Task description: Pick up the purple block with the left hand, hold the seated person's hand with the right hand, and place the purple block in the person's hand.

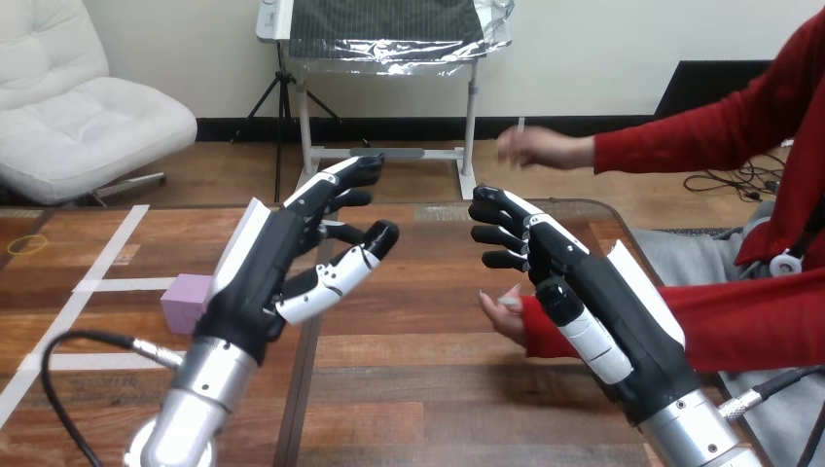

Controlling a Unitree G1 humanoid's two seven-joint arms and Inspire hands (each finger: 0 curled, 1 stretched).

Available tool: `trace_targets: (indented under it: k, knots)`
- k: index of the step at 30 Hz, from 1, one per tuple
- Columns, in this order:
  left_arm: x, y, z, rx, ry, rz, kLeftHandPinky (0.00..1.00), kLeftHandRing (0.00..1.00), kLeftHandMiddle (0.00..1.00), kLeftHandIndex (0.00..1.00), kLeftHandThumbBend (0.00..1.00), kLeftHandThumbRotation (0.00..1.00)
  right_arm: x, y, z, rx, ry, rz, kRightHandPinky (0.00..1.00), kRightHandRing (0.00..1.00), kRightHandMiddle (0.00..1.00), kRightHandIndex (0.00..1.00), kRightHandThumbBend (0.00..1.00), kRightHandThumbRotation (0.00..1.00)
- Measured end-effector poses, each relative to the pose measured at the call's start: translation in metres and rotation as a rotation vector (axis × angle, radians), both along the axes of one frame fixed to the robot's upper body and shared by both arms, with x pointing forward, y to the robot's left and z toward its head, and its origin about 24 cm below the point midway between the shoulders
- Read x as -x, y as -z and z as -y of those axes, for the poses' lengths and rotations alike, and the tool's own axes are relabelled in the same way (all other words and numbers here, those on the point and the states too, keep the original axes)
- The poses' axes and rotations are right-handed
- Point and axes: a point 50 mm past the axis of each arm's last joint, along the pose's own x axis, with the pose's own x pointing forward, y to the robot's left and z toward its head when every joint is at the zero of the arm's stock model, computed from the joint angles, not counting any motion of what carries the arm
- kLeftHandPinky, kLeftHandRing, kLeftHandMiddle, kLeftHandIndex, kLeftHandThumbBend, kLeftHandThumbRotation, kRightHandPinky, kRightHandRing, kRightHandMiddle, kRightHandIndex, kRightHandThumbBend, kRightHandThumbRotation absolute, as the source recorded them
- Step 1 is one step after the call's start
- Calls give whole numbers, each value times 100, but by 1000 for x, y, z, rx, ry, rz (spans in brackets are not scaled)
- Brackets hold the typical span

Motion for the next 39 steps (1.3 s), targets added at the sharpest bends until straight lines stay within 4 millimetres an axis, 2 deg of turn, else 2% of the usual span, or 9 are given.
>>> trace_targets:
  k: [14,28,39]
  knots:
    - [-26,5,-20,-156,-68,-28,75,87,89,88,58,56,0,0,0,2,-6,-2,83,88,91,91,96,100]
    - [-52,7,-39,-329,-149,-66,76,88,91,89,59,54,1,1,-1,4,-11,-5,83,88,91,91,96,100]
    - [-69,10,-49,-488,-180,-131,78,88,91,90,63,50,3,3,0,6,-9,-16,82,88,90,91,96,100]
